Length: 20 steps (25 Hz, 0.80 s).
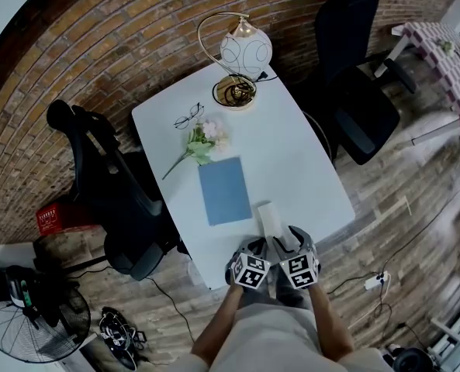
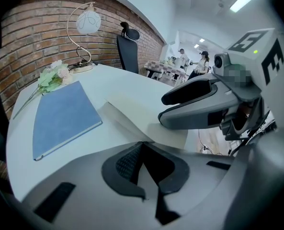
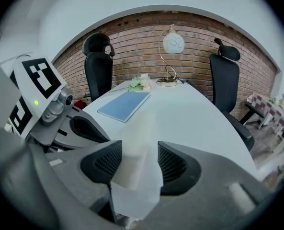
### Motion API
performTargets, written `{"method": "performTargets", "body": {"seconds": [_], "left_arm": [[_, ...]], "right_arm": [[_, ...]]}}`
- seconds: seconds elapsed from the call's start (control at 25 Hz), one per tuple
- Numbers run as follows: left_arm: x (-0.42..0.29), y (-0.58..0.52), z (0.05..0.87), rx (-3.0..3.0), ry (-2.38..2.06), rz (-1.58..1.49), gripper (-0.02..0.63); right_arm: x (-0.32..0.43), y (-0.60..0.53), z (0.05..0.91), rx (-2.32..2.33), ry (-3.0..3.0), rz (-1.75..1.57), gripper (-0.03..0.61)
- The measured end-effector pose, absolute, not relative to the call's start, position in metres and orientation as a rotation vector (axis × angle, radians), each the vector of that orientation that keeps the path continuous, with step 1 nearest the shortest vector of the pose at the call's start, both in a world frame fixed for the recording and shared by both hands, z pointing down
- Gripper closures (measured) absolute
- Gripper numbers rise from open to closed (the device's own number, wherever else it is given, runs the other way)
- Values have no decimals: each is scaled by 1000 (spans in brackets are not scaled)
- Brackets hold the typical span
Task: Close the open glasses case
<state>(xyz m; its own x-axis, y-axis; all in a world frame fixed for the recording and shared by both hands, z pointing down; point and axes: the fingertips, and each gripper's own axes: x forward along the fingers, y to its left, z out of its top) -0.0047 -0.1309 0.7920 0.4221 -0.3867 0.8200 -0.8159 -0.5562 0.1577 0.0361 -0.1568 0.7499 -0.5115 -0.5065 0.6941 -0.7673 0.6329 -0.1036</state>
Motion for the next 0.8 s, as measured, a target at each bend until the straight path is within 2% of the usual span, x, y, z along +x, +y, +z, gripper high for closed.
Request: {"method": "performTargets", "body": {"seconds": [0.8], "left_arm": [[-20,-136,783,2124,-1083,995,611]], "right_arm": [[36,-156,751,974,-2227,521,344]]}}
